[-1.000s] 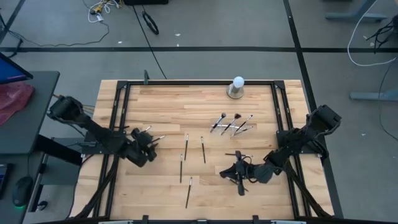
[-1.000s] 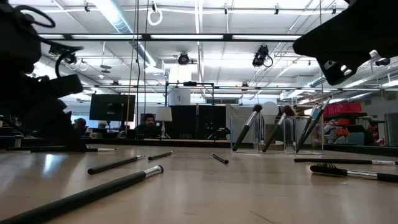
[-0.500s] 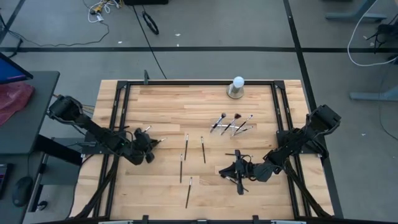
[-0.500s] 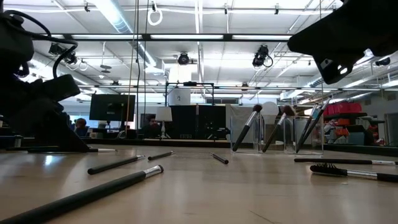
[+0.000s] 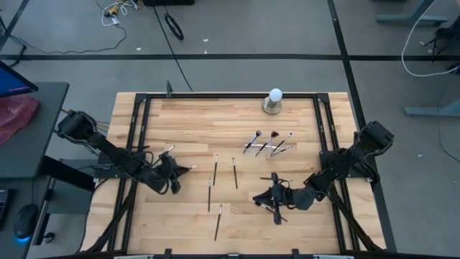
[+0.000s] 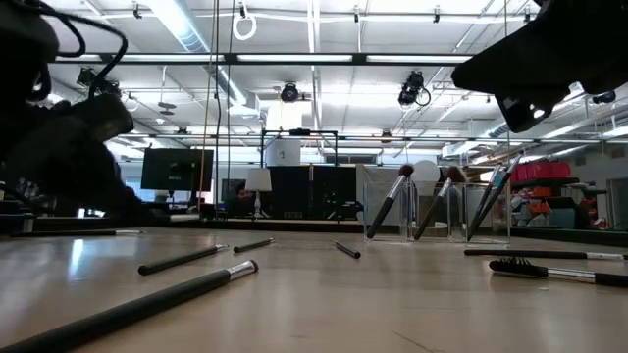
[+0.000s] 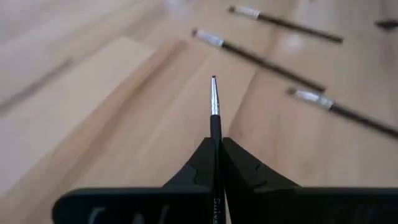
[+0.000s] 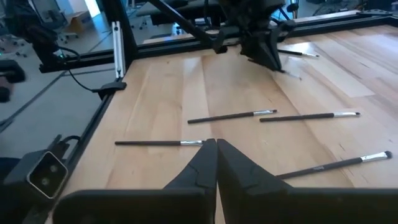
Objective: Put items in baskets/containers
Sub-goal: Put the black liner brush into the transparent organizer
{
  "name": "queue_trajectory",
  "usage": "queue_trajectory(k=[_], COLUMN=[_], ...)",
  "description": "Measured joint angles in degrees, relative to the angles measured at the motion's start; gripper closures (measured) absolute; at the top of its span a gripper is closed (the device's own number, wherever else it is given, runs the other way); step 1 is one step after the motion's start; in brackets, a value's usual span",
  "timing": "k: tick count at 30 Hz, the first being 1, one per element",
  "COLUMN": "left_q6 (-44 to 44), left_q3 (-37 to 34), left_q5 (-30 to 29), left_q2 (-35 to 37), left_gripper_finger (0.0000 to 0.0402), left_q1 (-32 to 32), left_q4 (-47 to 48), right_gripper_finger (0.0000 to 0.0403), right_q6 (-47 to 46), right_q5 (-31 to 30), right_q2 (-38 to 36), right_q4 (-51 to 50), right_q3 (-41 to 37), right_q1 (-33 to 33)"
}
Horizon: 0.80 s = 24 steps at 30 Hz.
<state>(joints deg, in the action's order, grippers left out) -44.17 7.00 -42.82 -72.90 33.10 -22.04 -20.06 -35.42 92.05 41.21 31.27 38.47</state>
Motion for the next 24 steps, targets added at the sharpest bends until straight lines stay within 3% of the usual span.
queue_trajectory(k=[8,13,19,24], left_q6=[11.62,23.03,32.6,36.43], left_q3=[8.07,13.56,21.84,30.99], left_q5=[-2.06,-0.37,3.69,3.4], left_q2=[0.04,-1.38,-11.58,-21.06], left_gripper_finger=[0.0388,0.0388,0.0388,0.0385], left_q1=[0.02,0.02,0.24,0.22], left_q4=[-5.28,-12.81,-21.2,-22.16], right_gripper_finger=[0.0375,0.0316,0.0227,0.0197], right_q6=[-3.03,-7.21,4.83,16.26], right_q5=[-0.06,-0.15,-2.64,-2.2], right_q2=[2.61,9.31,19.9,23.63], right_q4=[-0.85,6.48,31.14,35.53], right_q3=[0.07,0.07,2.91,9.68], right_q1=[-2.1,-4.64,-6.79,-6.98])
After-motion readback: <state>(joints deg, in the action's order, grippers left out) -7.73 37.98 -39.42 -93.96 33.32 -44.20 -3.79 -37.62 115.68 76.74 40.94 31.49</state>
